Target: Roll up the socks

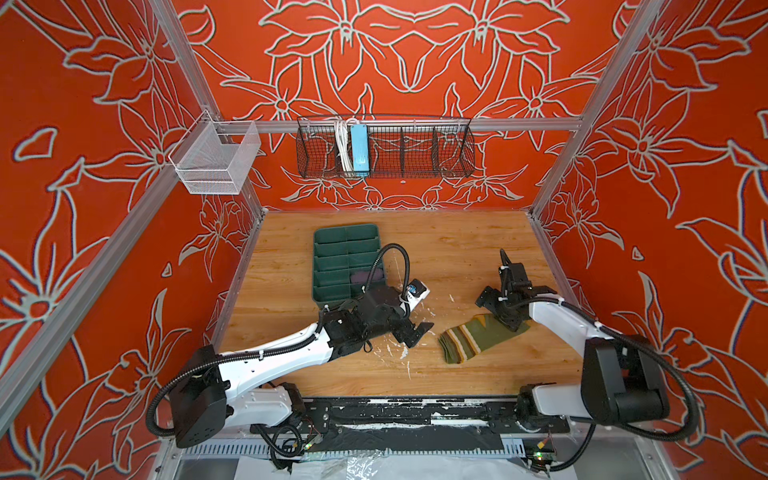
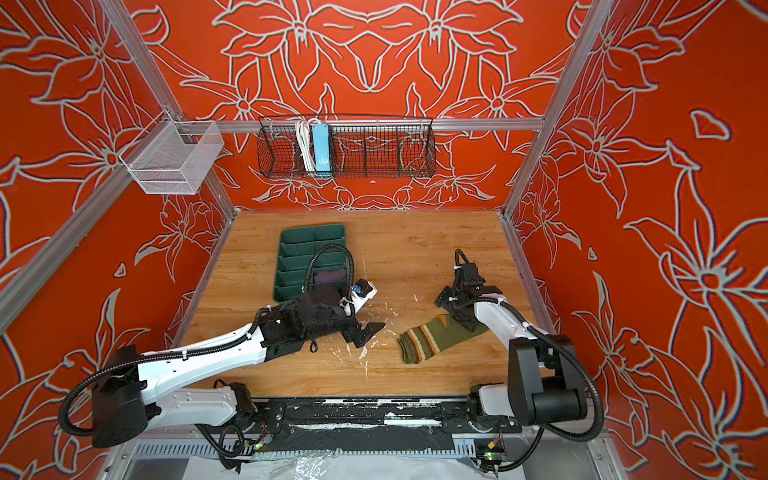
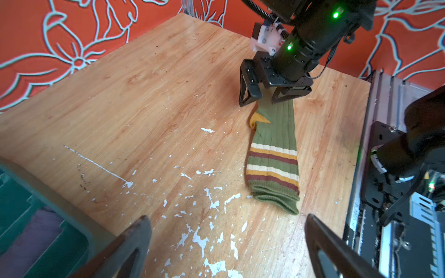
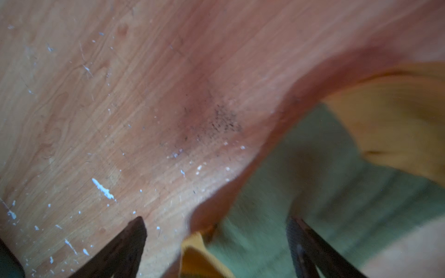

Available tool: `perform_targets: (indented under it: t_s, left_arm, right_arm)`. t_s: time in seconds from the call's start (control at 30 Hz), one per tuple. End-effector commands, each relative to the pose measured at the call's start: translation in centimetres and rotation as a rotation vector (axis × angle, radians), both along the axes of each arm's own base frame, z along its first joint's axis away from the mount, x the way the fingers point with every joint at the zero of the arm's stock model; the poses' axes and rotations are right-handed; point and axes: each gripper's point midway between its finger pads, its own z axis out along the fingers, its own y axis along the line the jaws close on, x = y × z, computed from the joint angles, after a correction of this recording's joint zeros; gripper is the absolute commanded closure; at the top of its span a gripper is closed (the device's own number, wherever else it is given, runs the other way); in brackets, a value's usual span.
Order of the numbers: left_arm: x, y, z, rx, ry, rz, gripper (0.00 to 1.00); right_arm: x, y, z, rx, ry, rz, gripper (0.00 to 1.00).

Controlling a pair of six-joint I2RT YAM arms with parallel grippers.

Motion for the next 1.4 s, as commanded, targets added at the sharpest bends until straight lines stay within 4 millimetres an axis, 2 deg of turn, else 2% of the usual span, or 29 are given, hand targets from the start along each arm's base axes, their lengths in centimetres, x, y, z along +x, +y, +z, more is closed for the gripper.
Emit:
perform_targets:
  t_s: [0.0, 0.1, 0.13, 0.2, 0.27, 0.37, 0.43, 0.53, 0.63, 0.7, 0.8, 0.93, 1.0, 1.07, 1.23, 1.37]
  left_arm:
    - [0.6, 0.8, 1.0, 0.014, -0.056, 0.038, 0.03]
    - [0.9, 1.1, 1.2, 0.018, -0.075, 0.06, 0.03]
    - [1.0, 1.2, 1.3, 0.019, -0.08, 0.066, 0.03]
    - [1.2, 1.5, 1.5, 0.028, -0.091, 0.076, 0.03]
    - [1.4, 2.2, 1.8, 0.035, -0.102, 0.106, 0.03]
    - [0.8, 2.9, 2.2, 0.032, -0.124, 0.096, 0.03]
    - [-0.1, 3.2, 2.3, 0.035, -0.138, 0.054, 0.03]
    - [-1.9, 3.7, 2.5, 0.056, -0.195, -0.045, 0.02]
    - [-3.1, 4.5, 3.8, 0.065, -0.29, -0.111, 0.01]
    - [-3.4, 4.8, 4.5, 0.073, -0.341, -0.137, 0.01]
    - [-3.5, 4.4, 4.7, 0.085, -0.38, -0.165, 0.0]
    - [-3.4, 2.5, 3.7, 0.081, -0.368, -0.189, 0.0]
    - [-3.1, 1.0, 2.3, 0.08, -0.346, -0.195, 0.0]
    - [-2.7, 0.0, 1.9, 0.045, -0.332, -0.17, 0.0]
    - [-1.2, -1.0, 1.7, -0.052, -0.267, -0.061, 0.0]
    - [-1.1, -0.9, 1.4, -0.045, -0.249, -0.051, 0.01]
  right_arm:
    - [1.9, 1.4, -1.0, 0.041, -0.041, 0.068, 0.07]
    - [3.5, 4.0, -2.0, 0.073, -0.051, 0.185, 0.08]
    - [4.2, 5.4, -2.2, 0.086, -0.058, 0.246, 0.08]
    - [5.3, 8.5, -2.8, 0.119, -0.055, 0.358, 0.08]
    - [6.3, 12.8, -3.4, 0.167, -0.05, 0.499, 0.09]
    - [7.8, 17.8, -3.9, 0.225, -0.032, 0.631, 0.11]
    - [8.9, 19.8, -3.7, 0.267, -0.05, 0.665, 0.11]
    - [10.6, 21.2, -2.3, 0.304, -0.087, 0.701, 0.12]
    - [11.8, 21.2, 1.2, 0.301, -0.146, 0.752, 0.11]
    - [12.5, 20.0, 4.2, 0.295, -0.205, 0.743, 0.1]
    - [12.9, 16.3, 8.5, 0.3, -0.302, 0.668, 0.1]
    - [10.9, 9.9, 11.0, 0.283, -0.355, 0.508, 0.1]
    - [8.9, 8.4, 10.1, 0.269, -0.333, 0.464, 0.1]
    - [6.5, 8.3, 9.1, 0.28, -0.296, 0.475, 0.11]
    - [1.1, 10.2, 6.2, 0.36, -0.21, 0.536, 0.17]
    - [-2.0, 12.1, 3.9, 0.362, -0.121, 0.603, 0.25]
